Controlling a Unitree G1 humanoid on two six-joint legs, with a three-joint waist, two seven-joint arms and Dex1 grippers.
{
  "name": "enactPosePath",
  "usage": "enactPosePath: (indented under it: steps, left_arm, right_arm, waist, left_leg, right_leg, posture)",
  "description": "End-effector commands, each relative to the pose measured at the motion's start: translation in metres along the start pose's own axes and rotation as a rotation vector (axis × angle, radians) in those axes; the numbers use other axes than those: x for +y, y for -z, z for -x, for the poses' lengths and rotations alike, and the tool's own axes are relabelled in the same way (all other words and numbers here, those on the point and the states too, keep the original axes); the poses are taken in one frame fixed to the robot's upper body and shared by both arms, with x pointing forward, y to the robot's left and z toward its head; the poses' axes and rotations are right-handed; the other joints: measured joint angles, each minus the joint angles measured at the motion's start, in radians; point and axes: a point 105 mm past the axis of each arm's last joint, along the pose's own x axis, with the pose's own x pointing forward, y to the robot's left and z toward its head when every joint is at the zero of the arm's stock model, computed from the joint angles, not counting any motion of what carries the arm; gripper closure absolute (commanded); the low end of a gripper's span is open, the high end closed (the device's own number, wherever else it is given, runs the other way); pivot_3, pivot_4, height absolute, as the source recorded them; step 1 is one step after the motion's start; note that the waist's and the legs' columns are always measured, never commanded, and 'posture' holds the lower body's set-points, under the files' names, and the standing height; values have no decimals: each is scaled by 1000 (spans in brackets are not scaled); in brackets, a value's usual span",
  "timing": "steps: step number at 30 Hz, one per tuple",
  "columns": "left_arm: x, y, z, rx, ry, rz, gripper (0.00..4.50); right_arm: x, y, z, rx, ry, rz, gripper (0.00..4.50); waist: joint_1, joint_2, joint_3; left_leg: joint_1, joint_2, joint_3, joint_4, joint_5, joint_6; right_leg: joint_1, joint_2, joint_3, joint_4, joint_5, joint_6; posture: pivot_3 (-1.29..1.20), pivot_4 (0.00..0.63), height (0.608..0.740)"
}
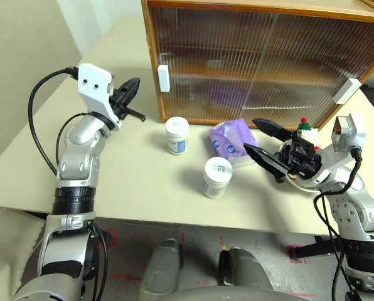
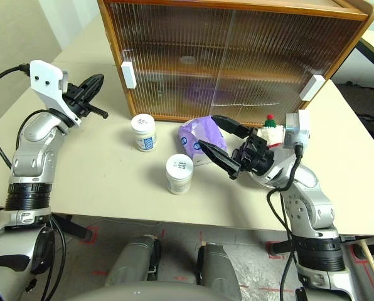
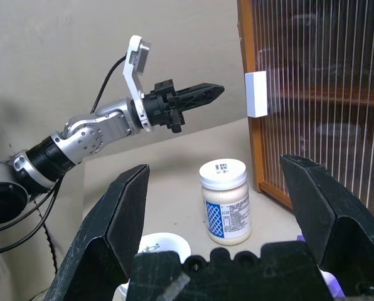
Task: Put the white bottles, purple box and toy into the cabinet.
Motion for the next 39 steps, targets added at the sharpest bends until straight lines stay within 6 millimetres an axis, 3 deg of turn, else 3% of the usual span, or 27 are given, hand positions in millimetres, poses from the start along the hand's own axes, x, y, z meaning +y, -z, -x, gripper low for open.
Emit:
enactPosePath:
  steps: [1, 19, 39]
  left_arm:
    - [-10, 2, -8, 1, 38, 2, 4478]
    - [-20, 0, -32, -18, 87, 17, 4478]
    - [-44, 2, -48, -13, 193, 26, 4478]
  right_arm:
    - [0, 0, 2, 1, 12, 20, 0]
    - [3, 3, 0, 8, 26, 53, 0]
    - [2, 2, 4, 11, 46, 72, 0]
  waist:
    - [0, 0, -2]
    - [-13, 0, -8]
    - [-39, 3, -27]
  left_leg:
    - [0, 0, 0, 0, 0, 0]
    - [0, 1, 0, 9, 0, 0]
    - [2, 1, 0, 12, 1, 1]
  right_leg:
    - [0, 0, 0, 0, 0, 0]
    - [1, 2, 1, 7, 2, 0]
    - [4, 3, 1, 8, 1, 0]
  posture:
    - [133, 21, 740]
    - [84, 11, 740]
    - [37, 0, 740]
